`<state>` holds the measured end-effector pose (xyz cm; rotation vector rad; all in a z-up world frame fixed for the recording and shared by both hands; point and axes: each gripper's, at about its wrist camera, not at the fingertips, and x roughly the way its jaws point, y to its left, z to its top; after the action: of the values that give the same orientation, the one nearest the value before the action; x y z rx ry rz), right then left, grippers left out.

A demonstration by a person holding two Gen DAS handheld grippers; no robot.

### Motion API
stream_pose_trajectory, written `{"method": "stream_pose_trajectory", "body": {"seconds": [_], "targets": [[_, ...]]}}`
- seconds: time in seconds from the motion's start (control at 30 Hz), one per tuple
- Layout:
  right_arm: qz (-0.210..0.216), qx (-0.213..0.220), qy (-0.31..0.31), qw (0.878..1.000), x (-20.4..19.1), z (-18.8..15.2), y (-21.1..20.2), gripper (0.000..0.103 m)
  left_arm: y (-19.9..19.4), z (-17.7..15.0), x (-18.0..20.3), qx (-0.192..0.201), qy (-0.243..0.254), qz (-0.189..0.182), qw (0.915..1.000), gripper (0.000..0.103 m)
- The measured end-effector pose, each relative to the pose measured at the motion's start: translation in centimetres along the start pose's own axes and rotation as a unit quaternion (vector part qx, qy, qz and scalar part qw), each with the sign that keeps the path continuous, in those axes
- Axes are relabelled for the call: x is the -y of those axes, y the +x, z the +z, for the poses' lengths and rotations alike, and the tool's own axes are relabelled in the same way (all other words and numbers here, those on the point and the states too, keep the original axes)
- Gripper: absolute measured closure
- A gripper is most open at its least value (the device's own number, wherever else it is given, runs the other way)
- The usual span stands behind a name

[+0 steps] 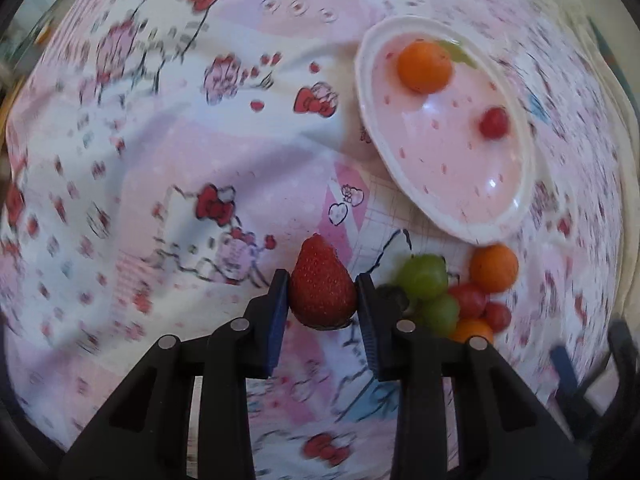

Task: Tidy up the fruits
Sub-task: 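Grasp the strawberry with the left tool, then lift the strawberry with the left tool while the right tool grasps a cherry tomato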

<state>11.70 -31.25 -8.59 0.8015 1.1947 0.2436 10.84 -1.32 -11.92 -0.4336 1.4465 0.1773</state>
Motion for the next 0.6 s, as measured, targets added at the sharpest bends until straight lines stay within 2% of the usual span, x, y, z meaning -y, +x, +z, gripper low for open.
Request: {"method": "stream_pose_trajectory", "body": {"seconds": [0.13, 0.27, 0.3, 0.4, 0.5, 0.6], "targets": [[-0.011, -0.027, 0.014, 0.999, 0.8, 0.2, 1.1, 0.011, -2.6, 0.0, -1.2, 0.013, 0.073, 0.016, 0.9971, 0.074], [-0.027, -0.059, 0.002, 0.998, 0.7, 0.3, 3.2, 0.037, -4.8, 0.2, -2.6, 0.026, 0.115, 0.025, 0.9926, 0.074], [-0.031, -0.067, -0.002, 0.997, 0.6, 0.3, 3.7, 0.043, -5.1, 0.4, -2.9, 0.029, 0.121, 0.025, 0.9919, 0.074], [-0.048, -0.086, -0.015, 0.995, 0.5, 0.0, 5.2, 0.052, -5.4, 0.3, -3.8, 0.027, 0.124, 0.013, 0.9919, 0.074], [-0.069, -0.104, -0.023, 0.992, 0.7, -0.4, 6.5, 0.056, -5.1, 0.3, -3.5, 0.041, 0.138, 0.015, 0.9895, 0.074], [-0.084, -0.104, -0.040, 0.990, 0.4, -0.6, 7.1, 0.058, -4.7, 0.4, -3.8, 0.039, 0.129, -0.002, 0.9909, 0.074]]}}
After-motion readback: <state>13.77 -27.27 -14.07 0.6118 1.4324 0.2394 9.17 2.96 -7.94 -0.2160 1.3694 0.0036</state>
